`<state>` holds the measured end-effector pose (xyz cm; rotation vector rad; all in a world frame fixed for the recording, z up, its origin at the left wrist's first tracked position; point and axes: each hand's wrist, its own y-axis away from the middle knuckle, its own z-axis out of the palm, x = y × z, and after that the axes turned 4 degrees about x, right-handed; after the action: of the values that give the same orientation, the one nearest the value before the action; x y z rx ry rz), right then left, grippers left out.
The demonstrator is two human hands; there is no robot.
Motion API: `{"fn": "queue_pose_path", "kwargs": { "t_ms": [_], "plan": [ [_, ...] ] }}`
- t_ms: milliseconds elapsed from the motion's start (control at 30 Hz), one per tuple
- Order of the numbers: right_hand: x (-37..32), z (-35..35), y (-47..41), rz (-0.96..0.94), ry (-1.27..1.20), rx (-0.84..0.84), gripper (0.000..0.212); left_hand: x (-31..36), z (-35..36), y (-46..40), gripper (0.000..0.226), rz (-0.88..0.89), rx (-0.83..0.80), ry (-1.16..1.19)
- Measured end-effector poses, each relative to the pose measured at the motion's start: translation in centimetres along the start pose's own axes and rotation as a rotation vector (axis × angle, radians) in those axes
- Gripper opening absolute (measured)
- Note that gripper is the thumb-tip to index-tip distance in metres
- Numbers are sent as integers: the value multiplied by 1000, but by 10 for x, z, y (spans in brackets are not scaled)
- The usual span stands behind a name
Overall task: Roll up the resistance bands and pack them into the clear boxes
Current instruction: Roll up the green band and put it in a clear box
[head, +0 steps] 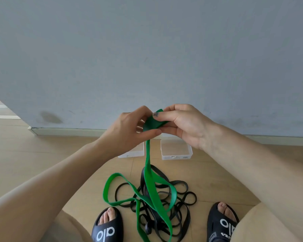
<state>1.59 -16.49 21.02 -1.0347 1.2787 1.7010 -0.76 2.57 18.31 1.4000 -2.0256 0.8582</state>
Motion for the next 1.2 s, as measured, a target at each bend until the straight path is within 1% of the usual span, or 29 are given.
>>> {"fn": "queue_pose_path", "kwargs": {
  "t_ms": [67, 133, 233, 300, 400, 467, 633, 733, 833, 867, 933, 967, 1067, 1100, 1200],
  "plan": [
    [1, 2, -1, 12, -19, -12, 33, 0, -1, -1, 28, 20, 37, -22],
    [-2, 1, -1, 17, 41, -35, 27, -1, -4, -1, 24, 27, 57, -18],
    [-3, -1, -1, 17, 74, -51, 18, -4, -6, -1, 23, 31, 38, -26],
    [-2, -1, -1, 21, 64, -45, 16, -6, -7, 0, 26, 35, 40, -81],
    [0, -1, -1, 6, 128, -9, 15, -5, -8, -2, 33, 50, 116, -242],
    [1, 0, -2, -3, 148, 14, 14, 0, -8, -3, 35, 70, 151, -284],
    [4, 6, -5, -8, 70, 55, 17, 7, -7, -6, 20, -3, 116, -17],
    [2, 7, -5, -5, -37, 27, 17, 7, -9, -6, 20, -50, 120, 116],
    [1, 11, -3, 33, -155, -5, 16, 7, -9, -7, 23, -36, 165, 146],
    [1, 12, -2, 62, -188, -17, 19, 7, -9, -7, 24, -22, 184, 133],
    [4, 13, 0, 117, -227, -36, 35, 4, -8, -7, 25, 2, 203, 76],
    [6, 13, 0, 137, -235, -37, 36, 2, -7, -7, 25, 20, 198, 35],
    [11, 15, 2, 176, -226, -20, 16, -3, -4, -5, 26, 100, 175, -71],
    [11, 14, 1, 177, -209, -8, 13, -5, -5, -5, 26, 132, 178, -97],
    [8, 12, 1, 151, -144, 12, 17, -7, -8, -6, 26, 207, 194, -159]
  ]
}}
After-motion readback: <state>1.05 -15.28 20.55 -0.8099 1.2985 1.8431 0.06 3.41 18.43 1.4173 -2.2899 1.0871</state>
